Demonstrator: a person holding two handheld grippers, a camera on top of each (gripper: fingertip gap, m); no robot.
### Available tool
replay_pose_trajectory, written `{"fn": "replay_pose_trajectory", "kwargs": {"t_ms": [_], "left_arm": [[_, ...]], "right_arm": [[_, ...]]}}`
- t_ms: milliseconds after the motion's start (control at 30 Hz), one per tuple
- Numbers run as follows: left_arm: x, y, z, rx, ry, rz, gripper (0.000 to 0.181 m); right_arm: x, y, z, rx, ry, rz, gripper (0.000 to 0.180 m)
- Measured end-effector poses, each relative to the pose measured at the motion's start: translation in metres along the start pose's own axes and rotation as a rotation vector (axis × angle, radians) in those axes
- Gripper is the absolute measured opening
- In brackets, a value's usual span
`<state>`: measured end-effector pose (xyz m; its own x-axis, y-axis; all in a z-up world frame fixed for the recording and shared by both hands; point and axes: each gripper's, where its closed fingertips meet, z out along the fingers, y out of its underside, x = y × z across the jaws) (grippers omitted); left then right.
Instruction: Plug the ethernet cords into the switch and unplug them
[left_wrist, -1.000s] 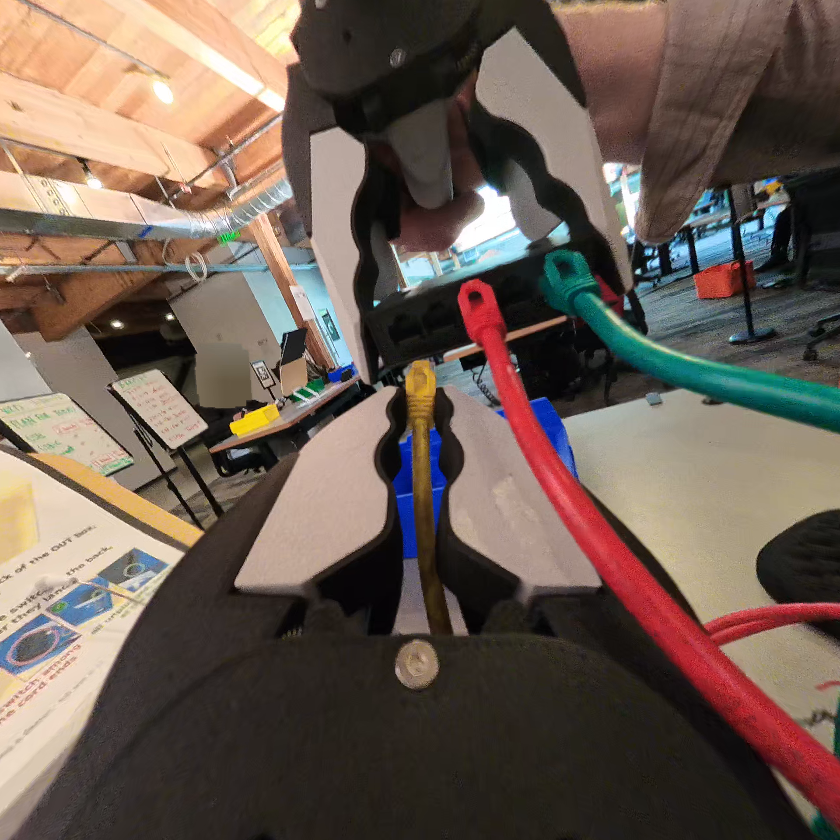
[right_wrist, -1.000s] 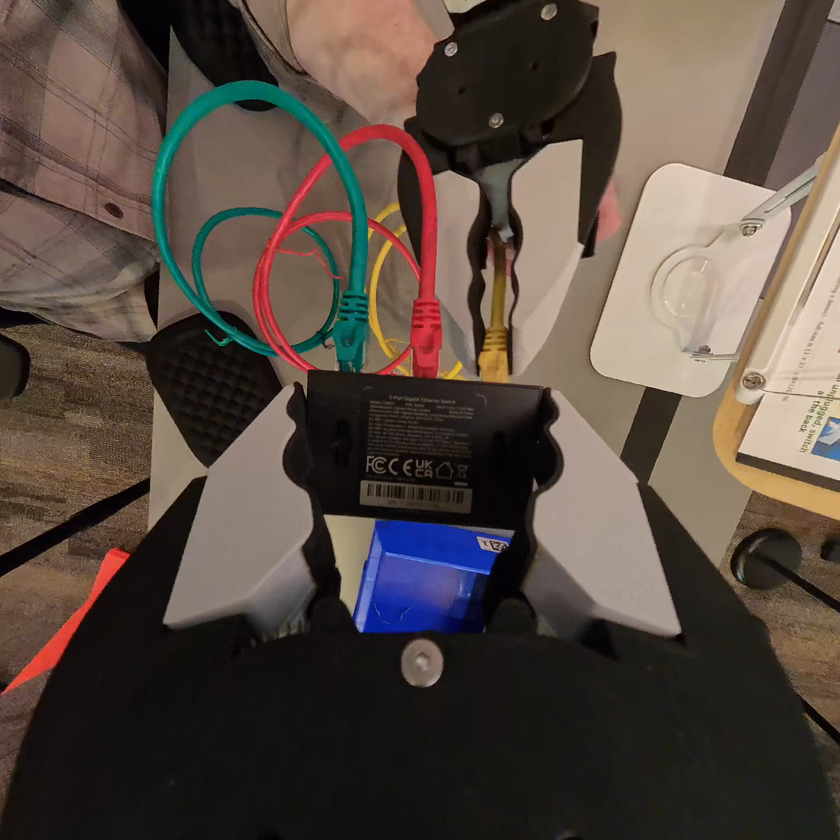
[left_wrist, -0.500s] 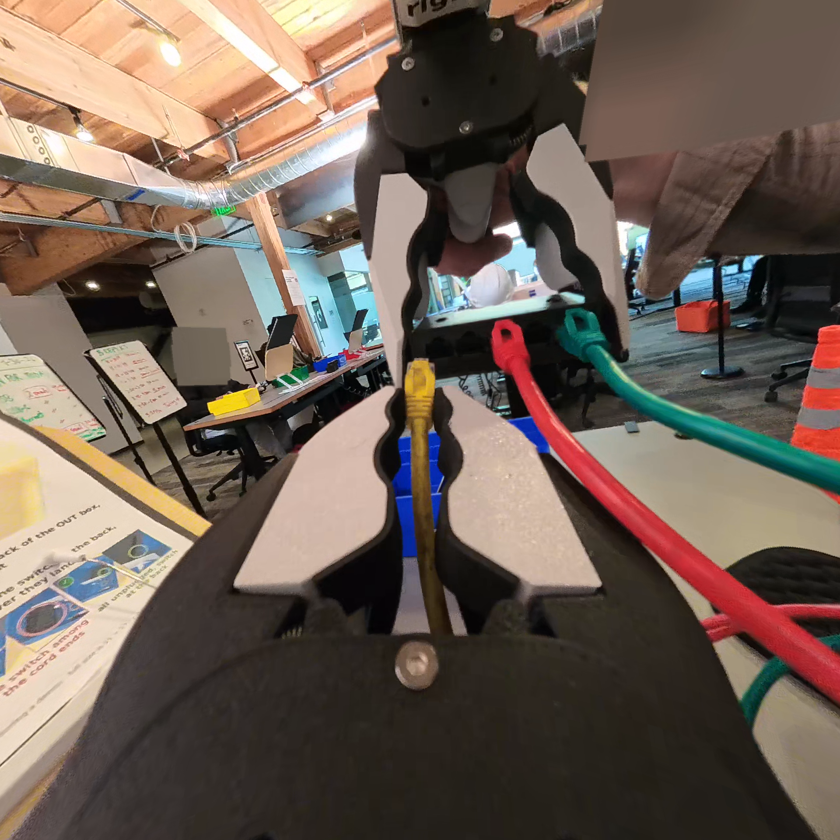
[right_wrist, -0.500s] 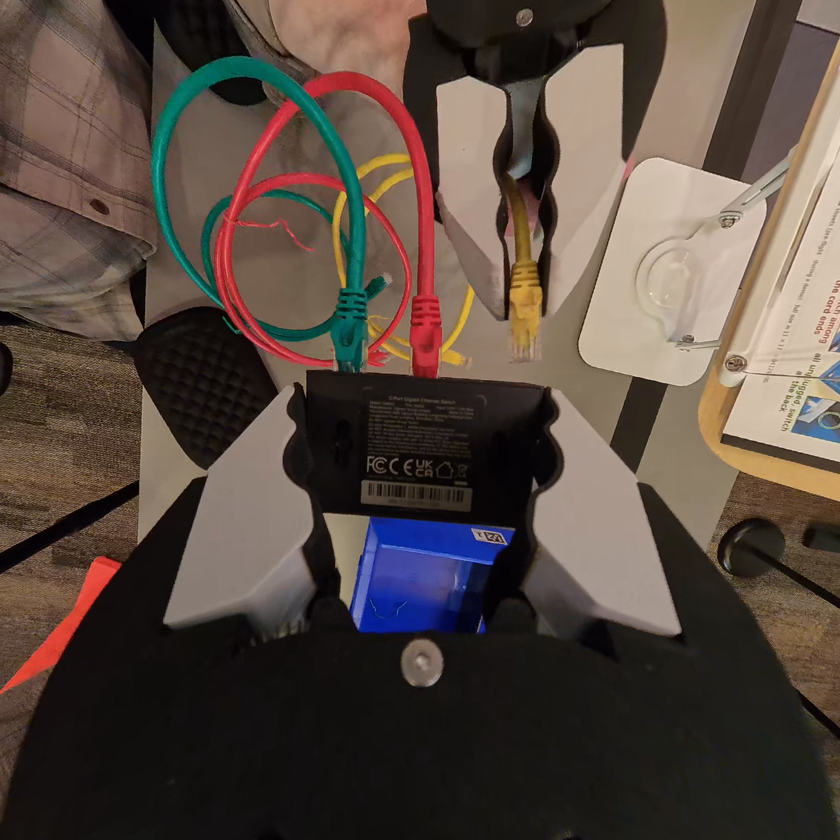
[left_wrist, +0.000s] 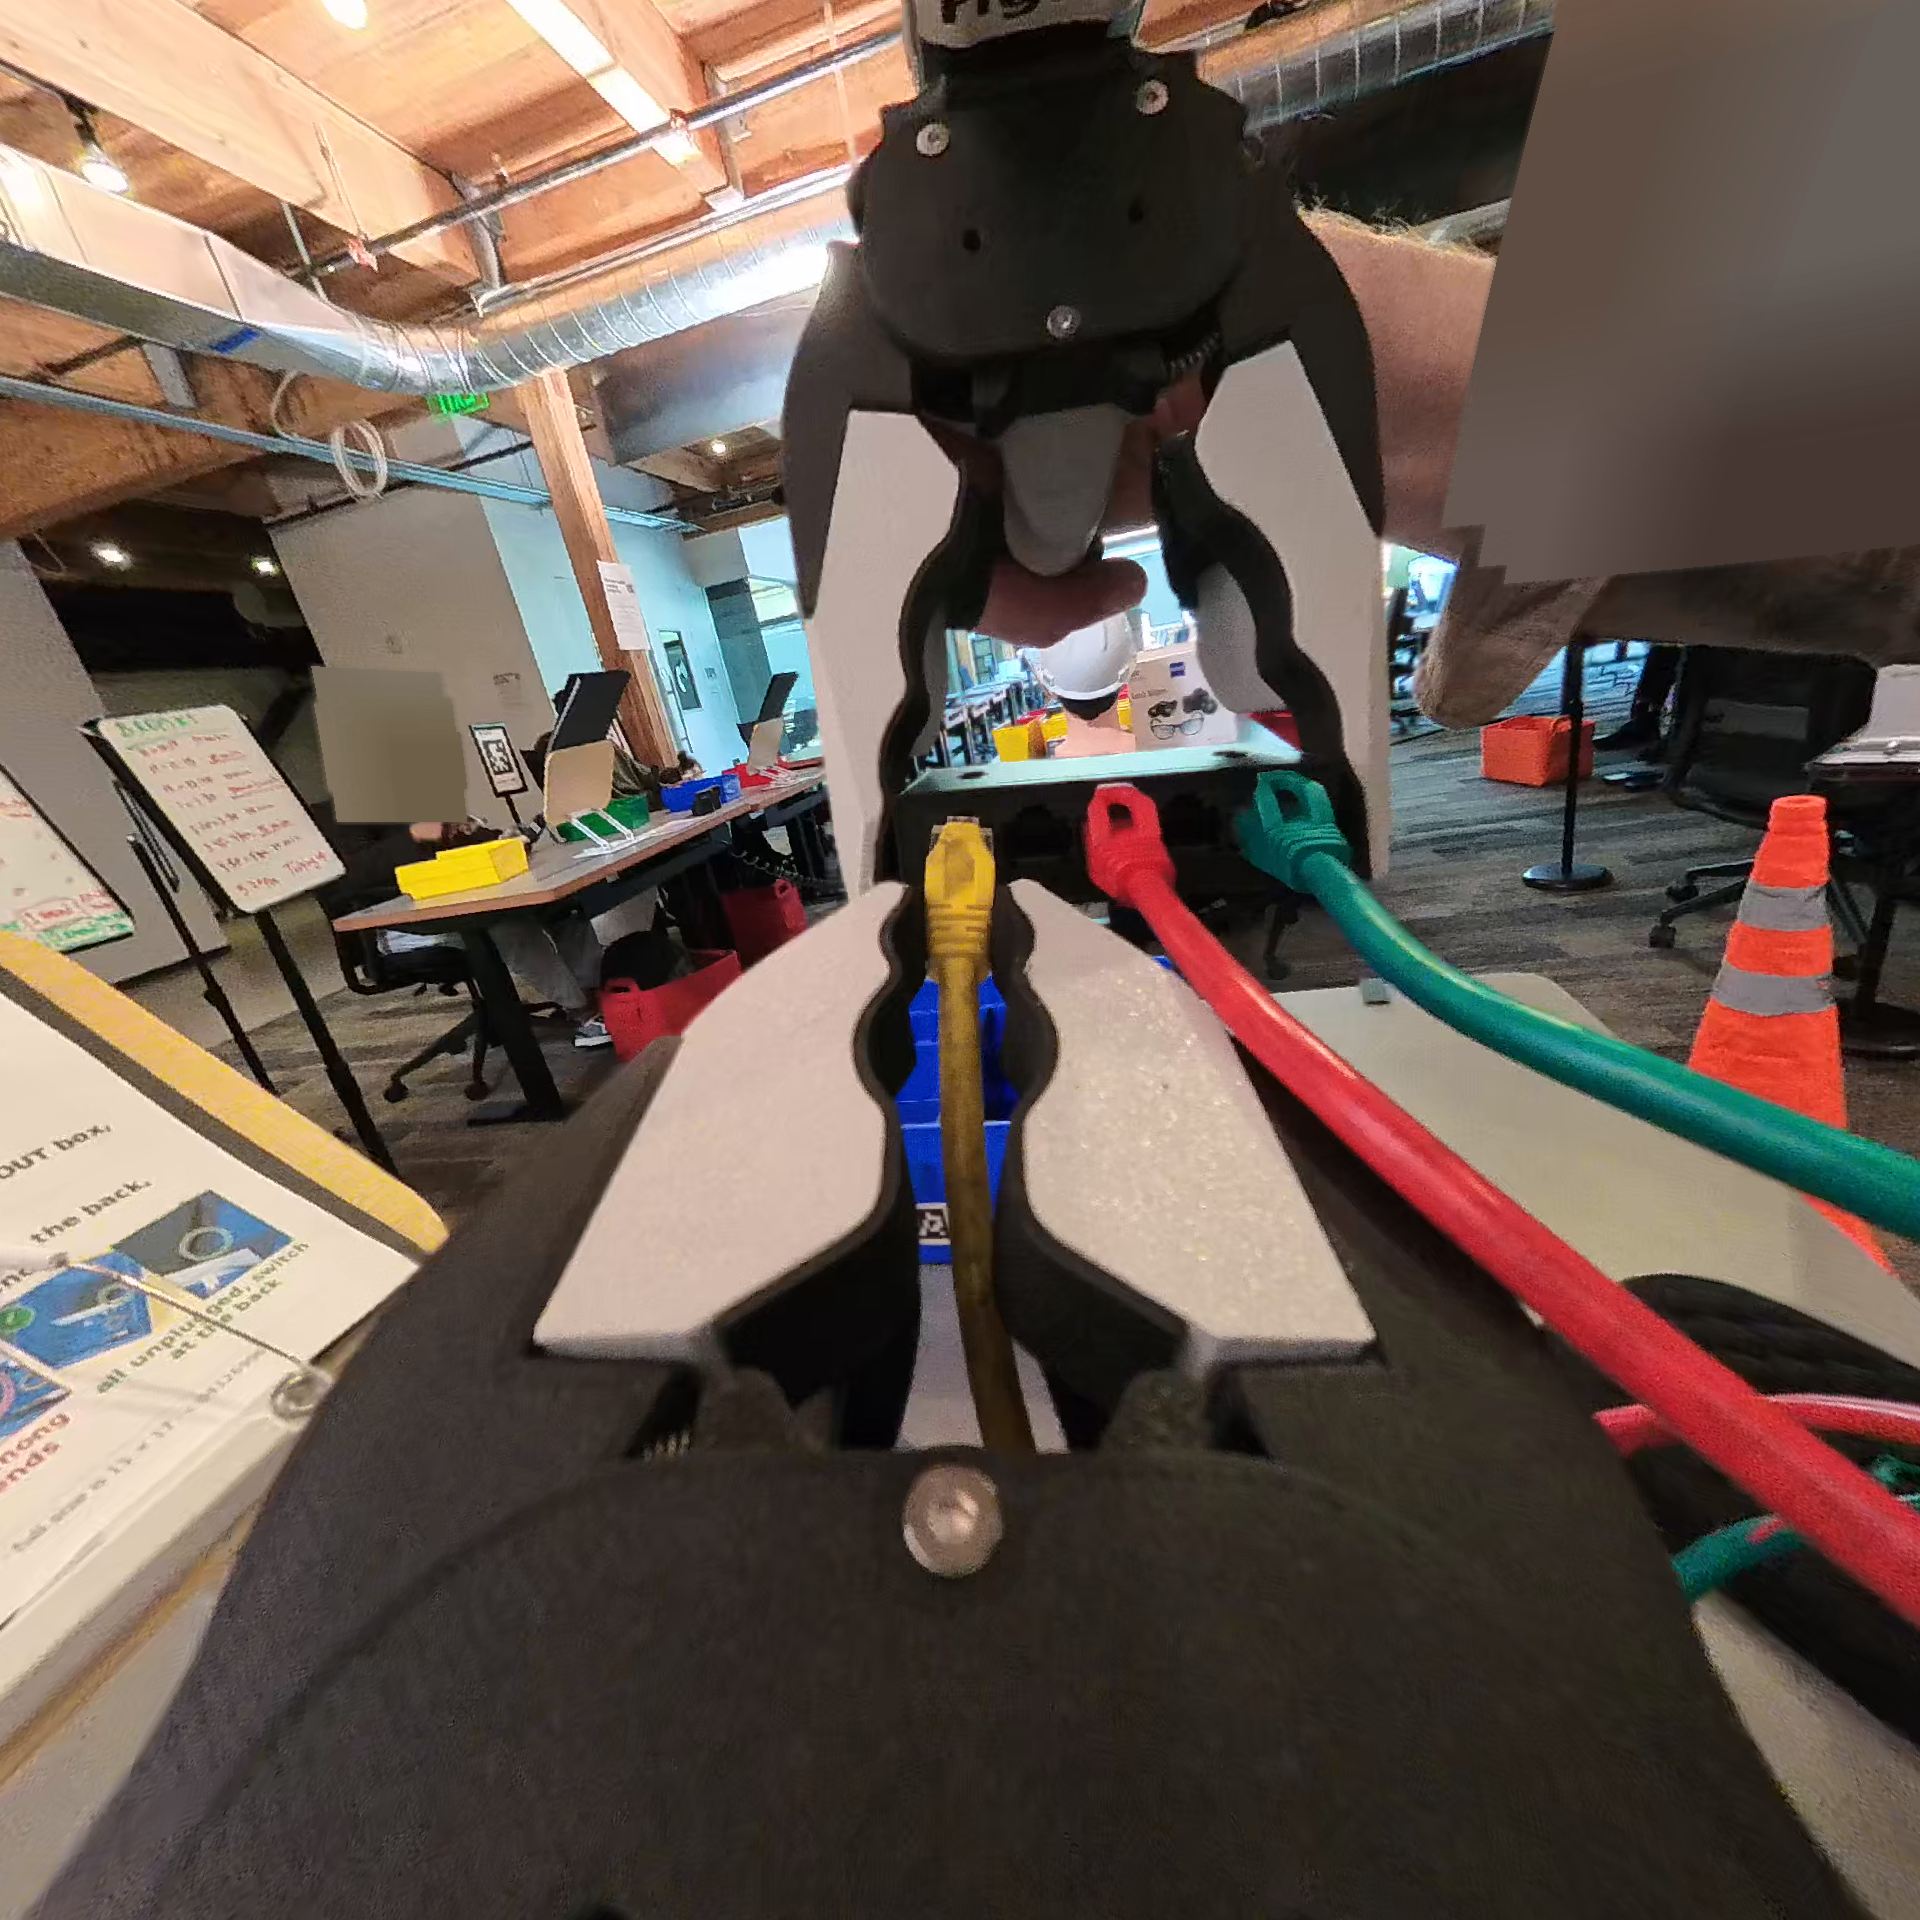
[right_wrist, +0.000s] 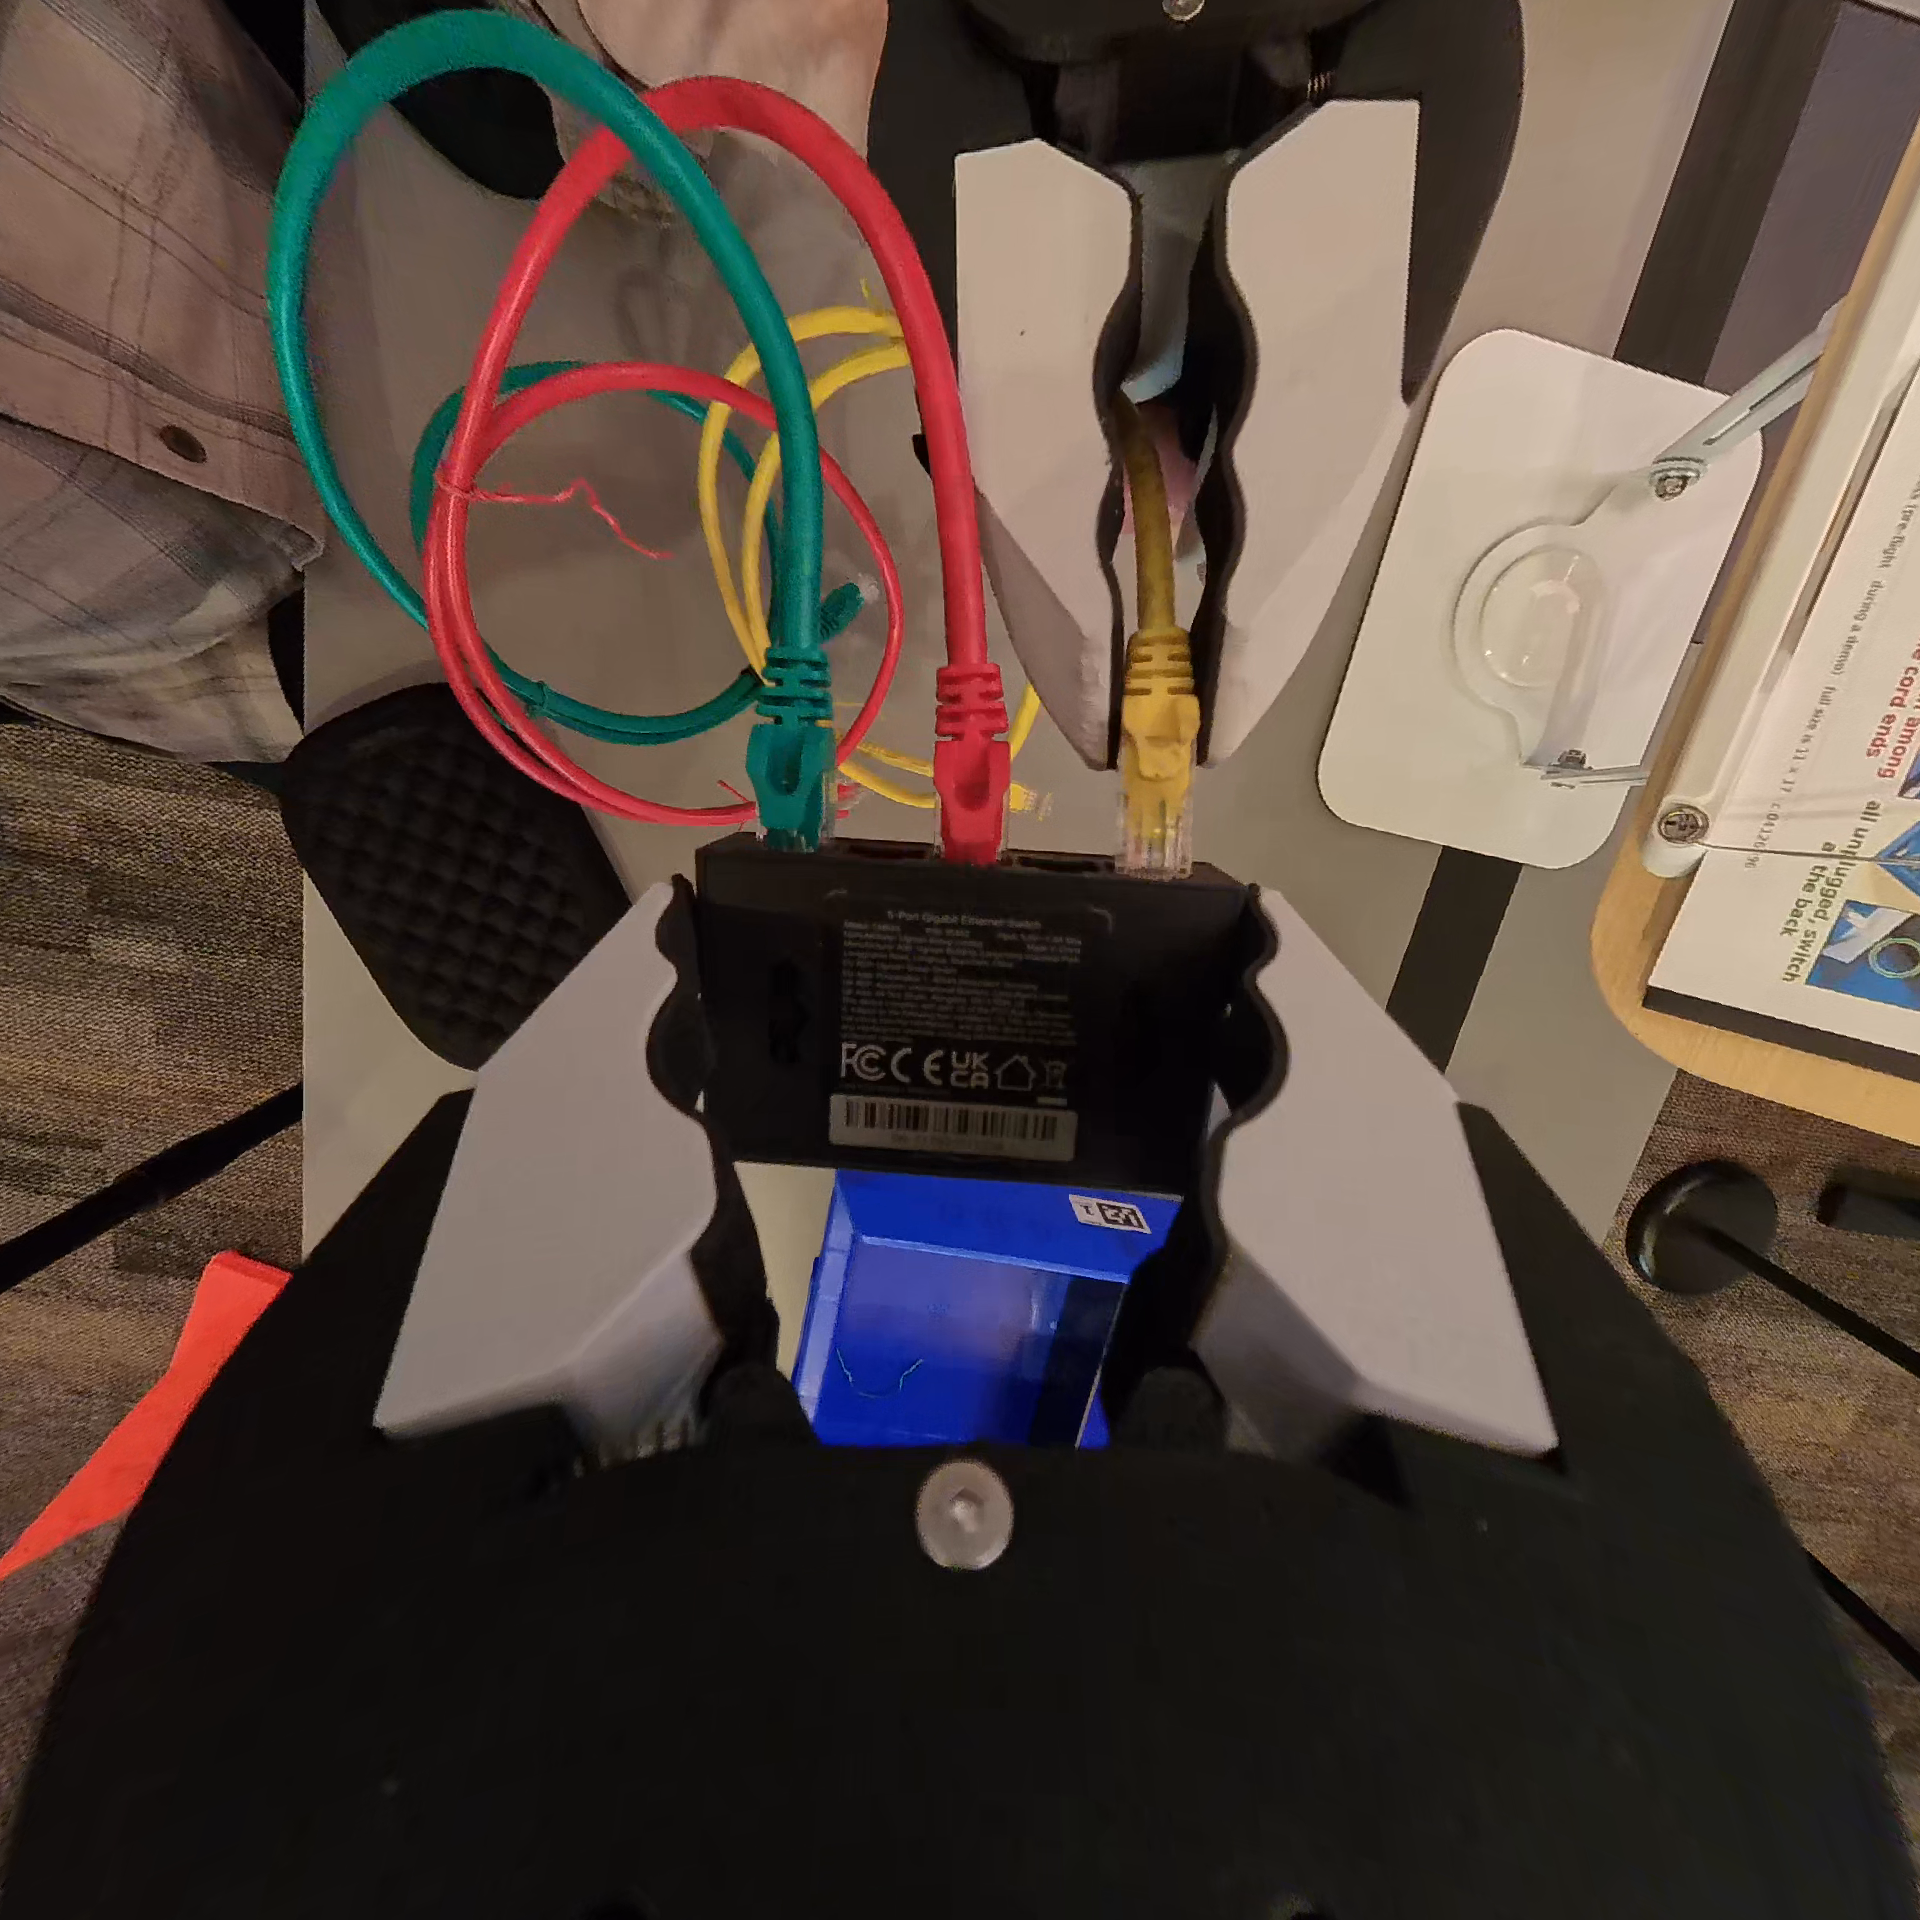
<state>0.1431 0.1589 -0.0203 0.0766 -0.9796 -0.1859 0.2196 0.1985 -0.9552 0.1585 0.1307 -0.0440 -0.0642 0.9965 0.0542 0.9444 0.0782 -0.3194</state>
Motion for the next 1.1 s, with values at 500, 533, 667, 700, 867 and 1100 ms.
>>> {"fn": "replay_pose_trajectory", "kwargs": {"t_ms": [500, 533, 667, 700, 867, 1100], "left_arm": [[0.001, 0.007, 0.002, -0.181, 0.002, -0.06, 0.012], [0.001, 0.007, 0.002, -0.196, 0.001, -0.052, 0.012], [0.002, 0.008, -0.001, -0.261, 0.006, -0.057, 0.012], [0.003, 0.01, -0.002, -0.286, 0.007, -0.046, 0.012], [0.003, 0.014, -0.004, -0.329, 0.018, -0.07, 0.012], [0.006, 0.02, -0.009, -0.427, 0.03, -0.046, 0.013]], "right_arm": [[0.003, 0.009, 0.006, -0.097, 0.035, -0.016, 0.098], [0.002, 0.009, 0.007, -0.109, 0.037, -0.018, 0.098], [0.002, 0.009, 0.009, -0.136, 0.042, -0.029, 0.098], [0.002, 0.01, 0.012, -0.153, 0.041, -0.032, 0.098], [0.002, 0.011, 0.016, -0.177, 0.039, -0.032, 0.098], [0.0, 0.014, 0.025, -0.244, 0.031, -0.046, 0.098]]}}
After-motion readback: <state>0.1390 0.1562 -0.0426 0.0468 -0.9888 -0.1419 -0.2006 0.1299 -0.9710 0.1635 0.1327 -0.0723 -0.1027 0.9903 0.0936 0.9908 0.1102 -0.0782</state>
